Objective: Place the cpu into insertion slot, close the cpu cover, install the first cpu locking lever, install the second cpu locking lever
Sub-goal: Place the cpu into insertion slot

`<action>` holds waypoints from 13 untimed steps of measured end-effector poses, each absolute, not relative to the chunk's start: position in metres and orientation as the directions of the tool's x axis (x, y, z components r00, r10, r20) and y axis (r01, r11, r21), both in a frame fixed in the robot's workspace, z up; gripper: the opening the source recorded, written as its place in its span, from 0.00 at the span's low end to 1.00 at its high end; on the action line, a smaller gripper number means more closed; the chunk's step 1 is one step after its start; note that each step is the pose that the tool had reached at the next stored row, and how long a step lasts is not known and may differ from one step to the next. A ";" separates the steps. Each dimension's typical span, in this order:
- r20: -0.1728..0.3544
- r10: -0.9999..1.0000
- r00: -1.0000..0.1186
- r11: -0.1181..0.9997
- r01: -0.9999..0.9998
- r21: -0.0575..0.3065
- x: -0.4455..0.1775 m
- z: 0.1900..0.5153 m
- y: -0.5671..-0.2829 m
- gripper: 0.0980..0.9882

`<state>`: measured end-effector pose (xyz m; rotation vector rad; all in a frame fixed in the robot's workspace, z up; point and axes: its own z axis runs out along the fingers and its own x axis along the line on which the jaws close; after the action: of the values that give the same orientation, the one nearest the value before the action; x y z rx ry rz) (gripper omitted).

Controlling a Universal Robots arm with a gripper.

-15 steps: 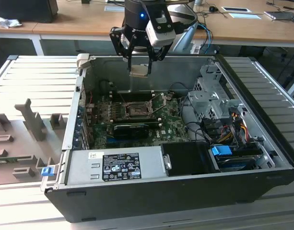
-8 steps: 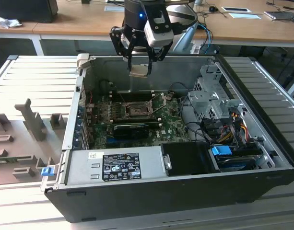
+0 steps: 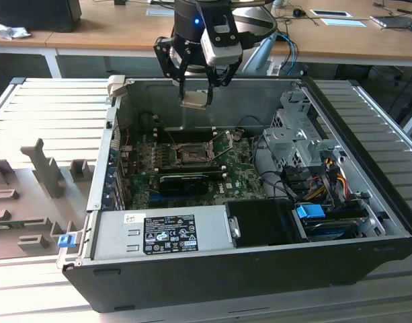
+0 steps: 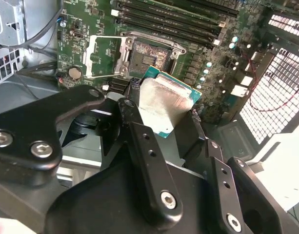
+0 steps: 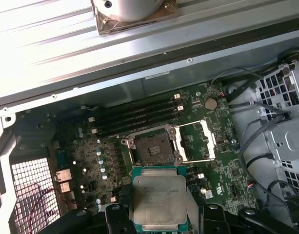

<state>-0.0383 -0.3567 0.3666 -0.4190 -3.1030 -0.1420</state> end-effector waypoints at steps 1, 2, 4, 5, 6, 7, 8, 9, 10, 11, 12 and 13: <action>0.019 0.268 -0.963 0.959 0.269 0.089 -0.038 0.367 -0.357 0.48; 0.019 0.273 -0.962 0.958 0.273 0.089 -0.038 0.367 -0.357 0.48; 0.019 0.284 -0.959 0.955 0.285 0.089 -0.039 0.367 -0.357 0.48; 0.019 0.289 -0.957 0.953 0.289 0.089 -0.039 0.367 -0.357 0.48; 0.019 0.295 -0.955 0.951 0.295 0.089 -0.039 0.367 -0.357 0.48; 0.019 0.300 -0.954 0.950 0.300 0.089 -0.039 0.367 -0.357 0.48; 0.019 0.304 -0.953 0.948 0.304 0.089 -0.039 0.367 -0.357 0.48; 0.019 0.311 -0.950 0.946 0.312 0.089 -0.039 0.367 -0.357 0.48; 0.019 0.321 -0.947 0.943 0.321 0.089 -0.039 0.367 -0.357 0.48; 0.019 0.334 -0.942 0.938 0.335 0.089 -0.039 0.367 -0.357 0.48; 0.019 0.343 -0.939 0.935 0.343 0.089 -0.039 0.367 -0.357 0.48; 0.019 0.351 -0.936 0.932 0.352 0.089 -0.039 0.366 -0.357 0.48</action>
<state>-0.0393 -0.3566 0.3665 -0.5614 -3.0847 -0.1425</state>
